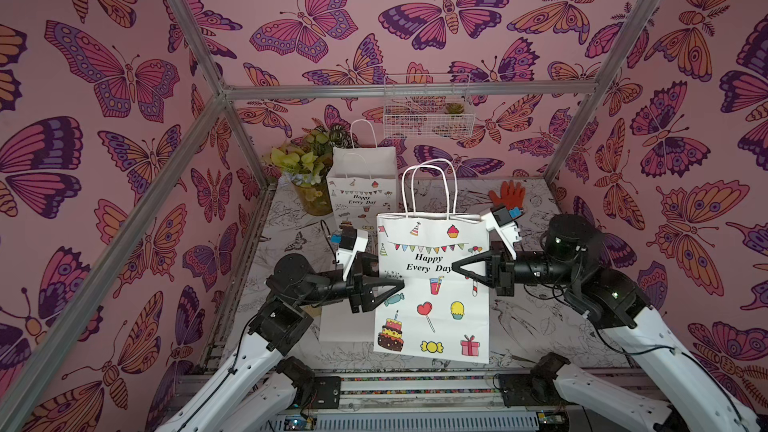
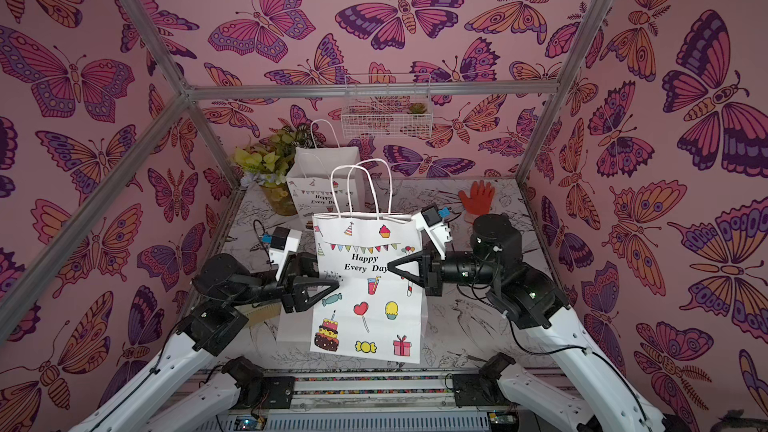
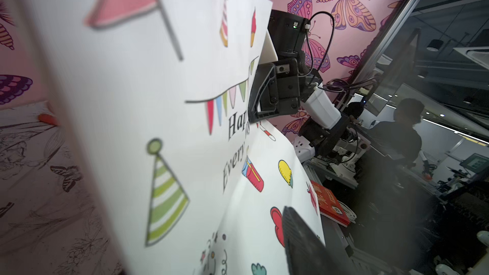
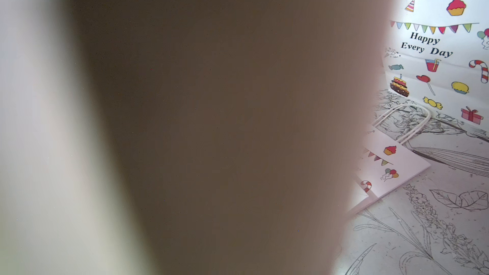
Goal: Put away the paper bag
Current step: Press the paper bag.
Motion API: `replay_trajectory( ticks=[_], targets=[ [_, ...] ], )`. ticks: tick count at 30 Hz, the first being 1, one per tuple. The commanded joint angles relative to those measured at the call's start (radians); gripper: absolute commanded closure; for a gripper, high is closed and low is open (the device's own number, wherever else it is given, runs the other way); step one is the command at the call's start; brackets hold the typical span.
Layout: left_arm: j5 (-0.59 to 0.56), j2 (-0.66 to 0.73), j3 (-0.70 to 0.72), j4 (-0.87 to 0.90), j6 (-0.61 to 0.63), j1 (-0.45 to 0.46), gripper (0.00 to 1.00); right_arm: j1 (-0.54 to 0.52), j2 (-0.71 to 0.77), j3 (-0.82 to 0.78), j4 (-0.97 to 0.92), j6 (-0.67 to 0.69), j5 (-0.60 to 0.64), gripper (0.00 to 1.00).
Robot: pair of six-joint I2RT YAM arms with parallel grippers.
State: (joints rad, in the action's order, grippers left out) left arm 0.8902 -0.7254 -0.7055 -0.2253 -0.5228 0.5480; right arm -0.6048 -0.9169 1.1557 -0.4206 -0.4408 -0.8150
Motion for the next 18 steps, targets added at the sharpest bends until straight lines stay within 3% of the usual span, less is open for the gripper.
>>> replay_trajectory(
  ticks=[1,4,13,18],
  targets=[
    [0.001,0.017,-0.001,0.011,0.02,-0.023,0.22,0.001,-0.031,0.017,0.045,0.049,-0.001,1.0],
    [0.009,0.024,0.012,0.001,0.014,-0.044,0.16,0.014,-0.078,0.022,0.093,0.051,-0.054,1.0],
    [0.06,-0.003,0.032,-0.002,0.007,-0.094,0.15,0.03,-0.11,-0.034,0.339,-0.004,-0.172,1.0],
    [0.075,-0.026,0.045,-0.071,-0.024,-0.108,0.05,0.036,-0.066,-0.064,0.318,0.008,-0.262,1.0]
  ],
)
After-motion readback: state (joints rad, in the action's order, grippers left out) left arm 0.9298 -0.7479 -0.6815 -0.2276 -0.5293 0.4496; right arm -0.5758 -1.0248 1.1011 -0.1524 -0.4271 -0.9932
